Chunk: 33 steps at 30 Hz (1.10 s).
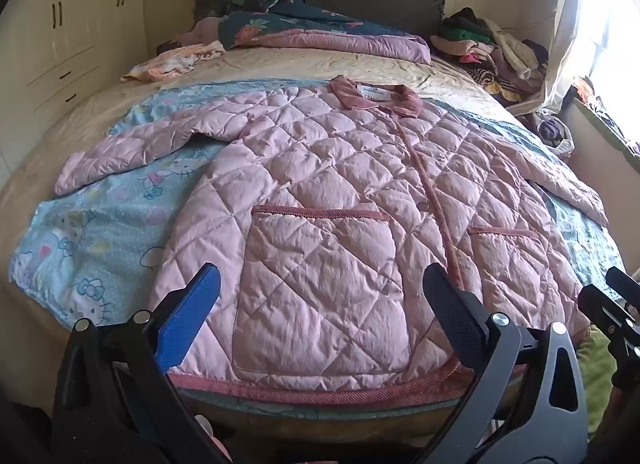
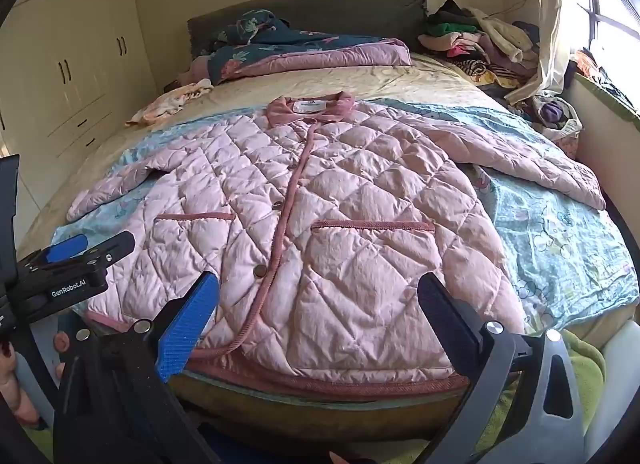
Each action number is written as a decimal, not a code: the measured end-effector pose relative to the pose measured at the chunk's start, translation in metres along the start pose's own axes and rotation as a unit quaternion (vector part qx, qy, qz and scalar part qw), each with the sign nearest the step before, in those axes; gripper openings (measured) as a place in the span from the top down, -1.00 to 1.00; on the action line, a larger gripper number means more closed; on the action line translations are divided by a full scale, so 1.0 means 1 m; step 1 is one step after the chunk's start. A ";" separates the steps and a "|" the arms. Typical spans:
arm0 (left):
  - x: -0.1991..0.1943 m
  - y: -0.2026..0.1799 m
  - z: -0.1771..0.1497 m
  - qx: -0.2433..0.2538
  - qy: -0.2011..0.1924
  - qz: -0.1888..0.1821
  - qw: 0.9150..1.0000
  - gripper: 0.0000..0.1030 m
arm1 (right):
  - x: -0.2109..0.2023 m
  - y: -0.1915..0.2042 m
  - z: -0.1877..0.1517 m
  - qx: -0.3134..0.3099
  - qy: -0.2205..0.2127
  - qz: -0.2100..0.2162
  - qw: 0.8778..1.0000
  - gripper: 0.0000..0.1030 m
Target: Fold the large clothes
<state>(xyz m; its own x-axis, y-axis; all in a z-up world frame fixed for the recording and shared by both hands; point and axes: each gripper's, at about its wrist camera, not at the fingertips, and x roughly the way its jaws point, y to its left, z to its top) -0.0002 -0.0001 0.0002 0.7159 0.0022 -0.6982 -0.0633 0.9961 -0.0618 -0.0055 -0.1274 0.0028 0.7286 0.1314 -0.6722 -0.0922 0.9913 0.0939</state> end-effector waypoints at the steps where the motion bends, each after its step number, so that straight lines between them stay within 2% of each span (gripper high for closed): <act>1: 0.000 0.000 0.000 0.000 0.001 -0.001 1.000 -0.84 | 0.000 0.000 0.000 0.000 0.000 0.000 1.000 -0.92; 33: 0.000 0.000 0.000 0.000 0.003 0.000 1.000 -0.84 | 0.000 0.003 -0.001 0.004 -0.002 0.005 1.000 -0.92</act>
<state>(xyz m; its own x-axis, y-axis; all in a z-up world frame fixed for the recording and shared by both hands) 0.0000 -0.0001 0.0000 0.7121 0.0019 -0.7021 -0.0630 0.9961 -0.0613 -0.0064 -0.1244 0.0028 0.7301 0.1405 -0.6688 -0.0929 0.9900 0.1064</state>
